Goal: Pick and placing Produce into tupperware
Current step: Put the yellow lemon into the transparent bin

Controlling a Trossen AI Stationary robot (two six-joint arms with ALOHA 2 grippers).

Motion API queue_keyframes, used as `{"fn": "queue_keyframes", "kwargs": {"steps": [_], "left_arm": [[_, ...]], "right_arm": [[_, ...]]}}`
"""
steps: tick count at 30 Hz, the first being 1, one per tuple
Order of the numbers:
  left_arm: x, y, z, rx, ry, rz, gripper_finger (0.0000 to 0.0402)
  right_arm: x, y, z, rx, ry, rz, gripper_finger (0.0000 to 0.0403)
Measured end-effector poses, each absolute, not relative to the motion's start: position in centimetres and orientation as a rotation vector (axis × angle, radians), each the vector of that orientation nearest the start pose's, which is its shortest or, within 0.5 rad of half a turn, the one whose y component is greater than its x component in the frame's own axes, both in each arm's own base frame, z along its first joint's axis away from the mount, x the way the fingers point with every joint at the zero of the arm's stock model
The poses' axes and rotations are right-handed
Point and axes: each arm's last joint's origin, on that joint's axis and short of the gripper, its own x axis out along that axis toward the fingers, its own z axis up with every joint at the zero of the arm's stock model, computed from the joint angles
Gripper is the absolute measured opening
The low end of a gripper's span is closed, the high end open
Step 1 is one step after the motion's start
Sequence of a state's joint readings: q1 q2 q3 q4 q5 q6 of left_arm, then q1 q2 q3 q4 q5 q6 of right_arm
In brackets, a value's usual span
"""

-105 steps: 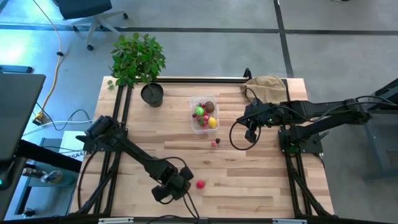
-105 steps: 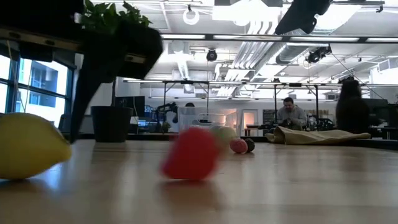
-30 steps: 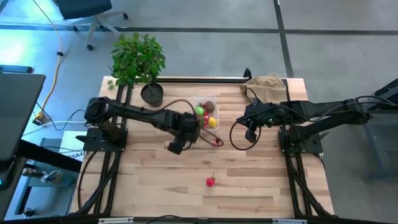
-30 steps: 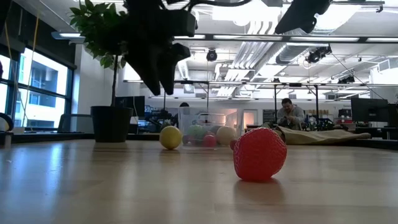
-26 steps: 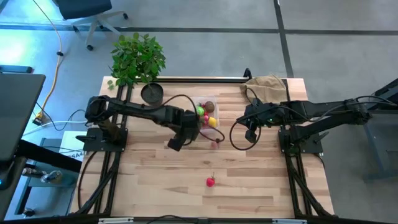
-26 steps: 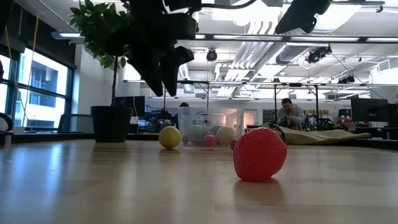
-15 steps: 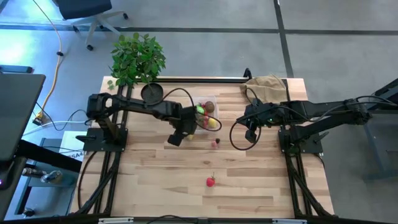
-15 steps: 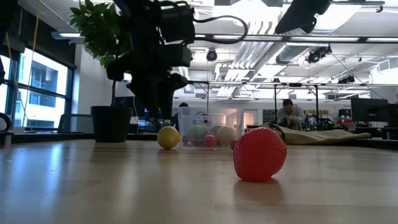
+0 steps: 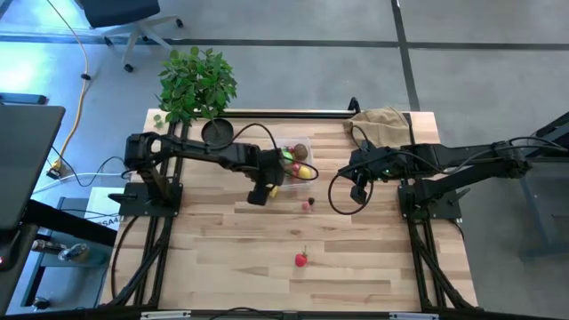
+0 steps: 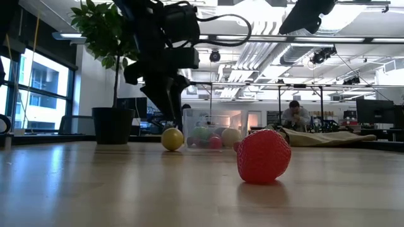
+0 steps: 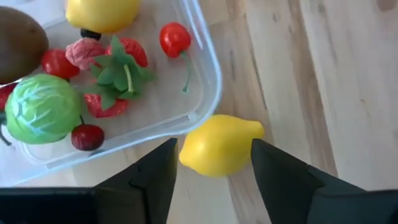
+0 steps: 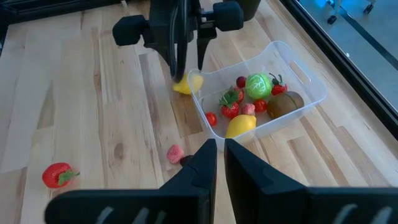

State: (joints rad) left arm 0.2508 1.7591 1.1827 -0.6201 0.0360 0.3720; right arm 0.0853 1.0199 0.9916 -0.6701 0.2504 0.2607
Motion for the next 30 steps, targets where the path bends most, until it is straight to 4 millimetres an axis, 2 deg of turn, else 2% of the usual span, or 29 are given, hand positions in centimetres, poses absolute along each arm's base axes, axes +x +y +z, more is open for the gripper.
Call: {"fn": "queue_keyframes", "kwargs": {"steps": [7,12,15,19,30], "left_arm": [[33.4,8.4,18.1,0.099,1.234,-0.001,0.0261],[33.4,8.4,18.1,0.092,1.234,-0.001,0.0296],[33.4,8.4,18.1,0.072,1.229,0.002,0.0306],[33.7,8.3,17.1,0.012,1.246,-0.018,0.0313],[34.6,8.5,15.3,0.004,1.248,-0.03,0.032]], "right_arm": [[20.2,1.0,32.0,0.133,0.663,-0.247,0.0024],[20.2,1.0,32.0,0.133,0.662,-0.247,0.0024],[20.2,1.0,32.0,0.133,0.662,-0.247,0.0024],[20.2,1.0,32.0,0.133,0.663,-0.247,0.0024],[20.2,1.0,32.0,0.133,0.662,-0.247,0.0024]]}}
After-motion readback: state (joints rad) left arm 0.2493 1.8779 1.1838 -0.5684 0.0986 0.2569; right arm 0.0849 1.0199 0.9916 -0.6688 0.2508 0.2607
